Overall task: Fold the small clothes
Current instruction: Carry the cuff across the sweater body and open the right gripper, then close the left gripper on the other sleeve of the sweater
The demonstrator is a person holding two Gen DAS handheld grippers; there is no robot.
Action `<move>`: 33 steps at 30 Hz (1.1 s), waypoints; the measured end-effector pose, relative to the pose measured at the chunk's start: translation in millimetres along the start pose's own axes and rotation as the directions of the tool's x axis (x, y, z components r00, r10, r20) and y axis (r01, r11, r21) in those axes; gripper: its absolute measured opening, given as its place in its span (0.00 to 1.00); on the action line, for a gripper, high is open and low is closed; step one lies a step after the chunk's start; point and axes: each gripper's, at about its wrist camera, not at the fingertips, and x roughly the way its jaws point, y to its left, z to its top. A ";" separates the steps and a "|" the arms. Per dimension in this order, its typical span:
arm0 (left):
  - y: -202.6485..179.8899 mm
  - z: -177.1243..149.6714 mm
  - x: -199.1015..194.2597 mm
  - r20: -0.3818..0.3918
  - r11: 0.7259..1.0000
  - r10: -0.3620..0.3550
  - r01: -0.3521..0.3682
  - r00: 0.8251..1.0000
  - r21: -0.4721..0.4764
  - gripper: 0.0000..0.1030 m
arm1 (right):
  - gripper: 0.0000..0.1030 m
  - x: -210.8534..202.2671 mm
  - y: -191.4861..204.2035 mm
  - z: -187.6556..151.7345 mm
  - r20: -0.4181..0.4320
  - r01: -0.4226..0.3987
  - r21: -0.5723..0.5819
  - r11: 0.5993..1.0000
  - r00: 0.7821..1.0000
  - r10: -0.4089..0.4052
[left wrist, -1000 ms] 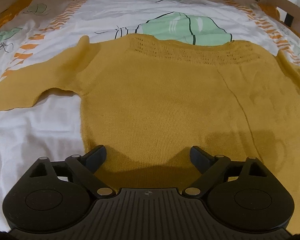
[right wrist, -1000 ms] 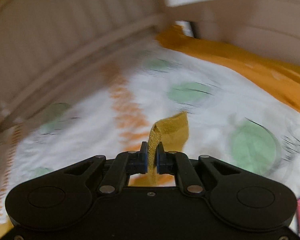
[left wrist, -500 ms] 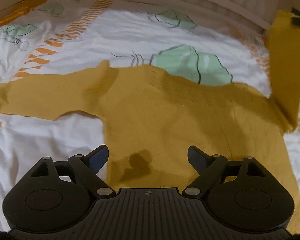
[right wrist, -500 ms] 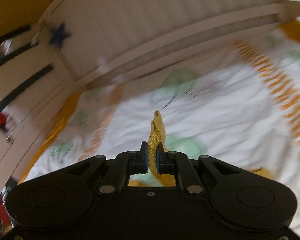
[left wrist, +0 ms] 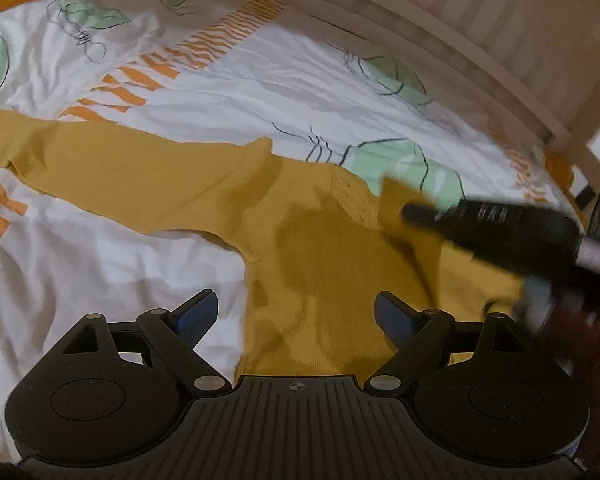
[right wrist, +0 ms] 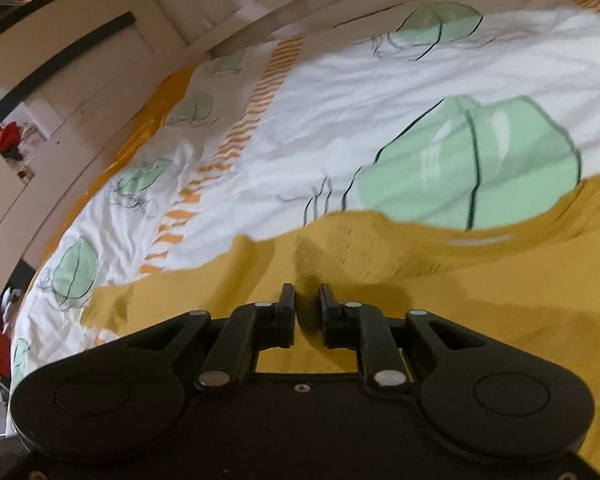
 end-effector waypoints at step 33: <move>-54.2 6.9 93.1 -0.077 0.971 0.001 0.017 0.997 0.238 0.53 | 0.99 -142.2 -91.5 -83.7 0.035 0.390 -0.045 0.920 0.921 -0.389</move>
